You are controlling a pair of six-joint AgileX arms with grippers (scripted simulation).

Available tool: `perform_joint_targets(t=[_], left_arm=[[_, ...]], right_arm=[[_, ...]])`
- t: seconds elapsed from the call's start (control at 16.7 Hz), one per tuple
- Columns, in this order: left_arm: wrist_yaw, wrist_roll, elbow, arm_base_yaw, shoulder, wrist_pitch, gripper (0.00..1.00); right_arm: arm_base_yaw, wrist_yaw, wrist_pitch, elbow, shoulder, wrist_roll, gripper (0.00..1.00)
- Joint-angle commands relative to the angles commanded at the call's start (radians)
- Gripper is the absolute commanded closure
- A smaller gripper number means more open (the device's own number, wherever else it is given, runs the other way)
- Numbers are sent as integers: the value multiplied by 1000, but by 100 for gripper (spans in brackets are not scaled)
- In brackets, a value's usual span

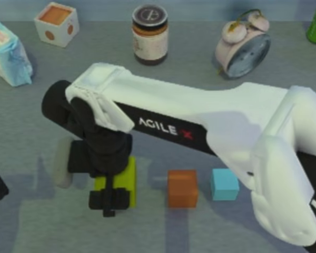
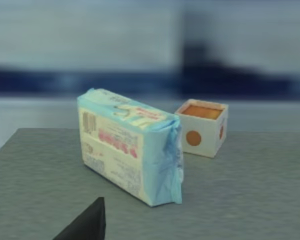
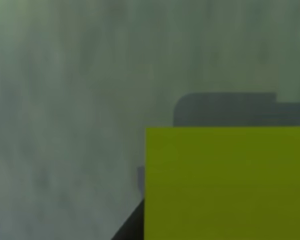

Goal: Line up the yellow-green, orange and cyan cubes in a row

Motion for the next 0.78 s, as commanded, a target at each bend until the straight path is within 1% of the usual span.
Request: perform_joint_targets(t=[0.78], left_arm=[[0, 0, 0, 0, 0, 0, 0]], right_arm=[[0, 0, 0, 0, 0, 0, 2]])
